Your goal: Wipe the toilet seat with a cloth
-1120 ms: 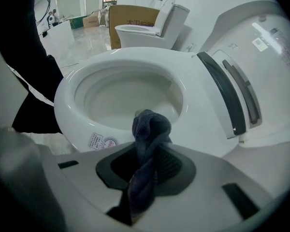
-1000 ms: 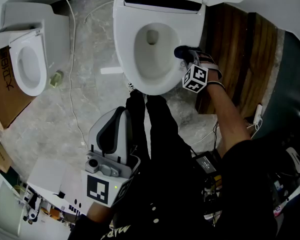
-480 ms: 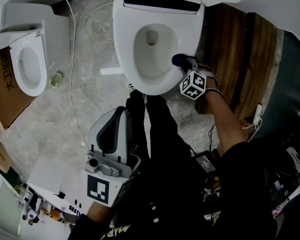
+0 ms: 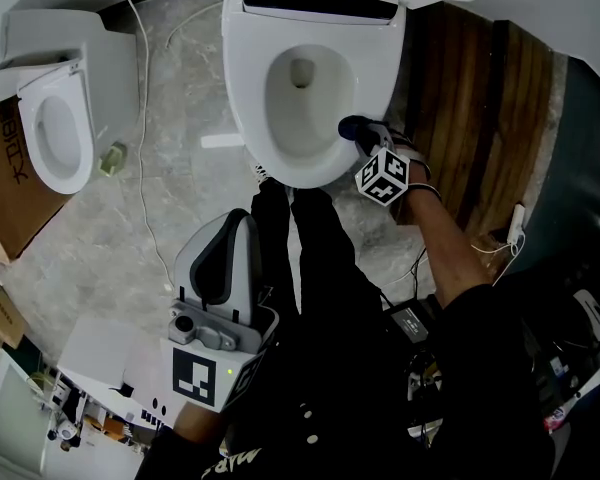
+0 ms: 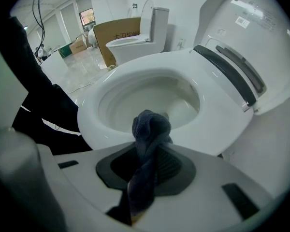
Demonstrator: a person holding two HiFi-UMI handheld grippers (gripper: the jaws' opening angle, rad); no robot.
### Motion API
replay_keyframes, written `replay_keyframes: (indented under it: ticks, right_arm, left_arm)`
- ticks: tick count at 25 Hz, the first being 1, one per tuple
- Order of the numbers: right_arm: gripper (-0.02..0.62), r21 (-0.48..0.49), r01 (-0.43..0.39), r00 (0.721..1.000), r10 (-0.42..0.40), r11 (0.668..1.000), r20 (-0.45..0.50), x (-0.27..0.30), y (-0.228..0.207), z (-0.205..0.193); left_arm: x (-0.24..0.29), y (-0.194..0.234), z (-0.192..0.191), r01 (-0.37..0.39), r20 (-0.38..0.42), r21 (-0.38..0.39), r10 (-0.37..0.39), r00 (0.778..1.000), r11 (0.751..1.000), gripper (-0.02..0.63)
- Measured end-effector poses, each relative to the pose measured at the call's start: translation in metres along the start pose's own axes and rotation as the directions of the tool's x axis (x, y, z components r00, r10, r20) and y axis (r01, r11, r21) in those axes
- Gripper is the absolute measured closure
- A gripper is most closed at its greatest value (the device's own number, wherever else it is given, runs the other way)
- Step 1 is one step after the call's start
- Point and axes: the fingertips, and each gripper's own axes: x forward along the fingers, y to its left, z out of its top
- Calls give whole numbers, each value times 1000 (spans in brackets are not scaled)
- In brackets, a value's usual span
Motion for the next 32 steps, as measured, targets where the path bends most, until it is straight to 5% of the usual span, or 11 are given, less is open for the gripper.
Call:
replay_keyframes:
  ticks: [32]
  right_arm:
    - [511, -37, -241, 969, 242, 970, 45, -4, 109, 7]
  left_arm:
    - [-4, 4, -6, -10, -3, -10, 10, 1000, 1000, 598]
